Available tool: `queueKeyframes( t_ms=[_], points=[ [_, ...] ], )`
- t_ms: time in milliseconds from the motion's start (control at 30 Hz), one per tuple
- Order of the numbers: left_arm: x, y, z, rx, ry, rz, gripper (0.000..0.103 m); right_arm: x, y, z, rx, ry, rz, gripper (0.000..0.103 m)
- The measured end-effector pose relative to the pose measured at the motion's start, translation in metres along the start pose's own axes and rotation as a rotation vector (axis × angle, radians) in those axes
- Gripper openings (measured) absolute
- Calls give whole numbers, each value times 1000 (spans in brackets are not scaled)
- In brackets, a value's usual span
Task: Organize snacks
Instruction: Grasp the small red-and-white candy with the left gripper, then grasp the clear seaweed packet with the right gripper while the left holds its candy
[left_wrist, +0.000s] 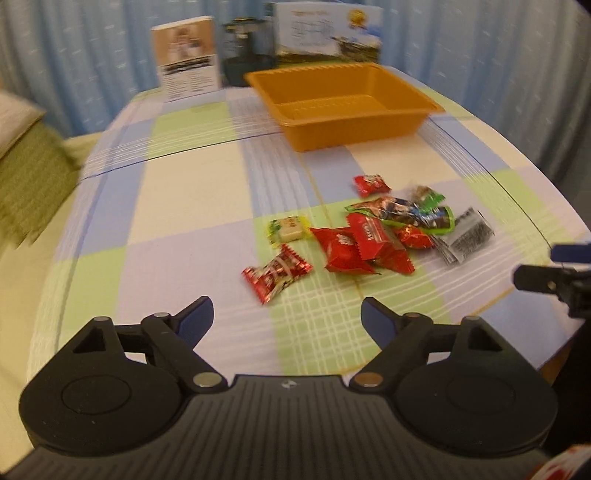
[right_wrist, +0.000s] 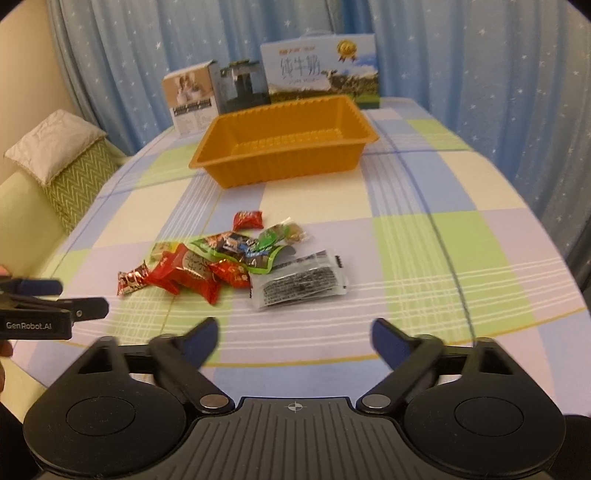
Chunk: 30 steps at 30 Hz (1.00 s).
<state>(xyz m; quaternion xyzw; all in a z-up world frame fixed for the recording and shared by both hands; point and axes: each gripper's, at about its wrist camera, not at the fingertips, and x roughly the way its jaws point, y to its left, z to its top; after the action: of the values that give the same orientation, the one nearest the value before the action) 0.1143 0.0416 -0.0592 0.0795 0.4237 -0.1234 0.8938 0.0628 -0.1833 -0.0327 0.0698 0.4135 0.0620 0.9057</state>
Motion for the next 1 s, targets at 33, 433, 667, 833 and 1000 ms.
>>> queueKeyframes(
  t_ms=[33, 433, 667, 833, 1000],
  points=[
    [7, 2, 2, 28, 5, -18, 81, 6, 0, 1, -4, 3, -2, 86],
    [62, 19, 15, 264, 7, -91, 42, 47, -4, 2, -1, 35, -24, 86],
    [66, 20, 16, 237, 25, -148, 21, 54, -4, 1, 7, 36, -22, 86],
    [57, 20, 8, 70, 43, -125, 19, 54, -5, 5, 26, 10, -18, 86],
    [44, 14, -5, -48, 28, -108, 18, 60, -9, 9, 91, 14, 12, 86]
  ],
)
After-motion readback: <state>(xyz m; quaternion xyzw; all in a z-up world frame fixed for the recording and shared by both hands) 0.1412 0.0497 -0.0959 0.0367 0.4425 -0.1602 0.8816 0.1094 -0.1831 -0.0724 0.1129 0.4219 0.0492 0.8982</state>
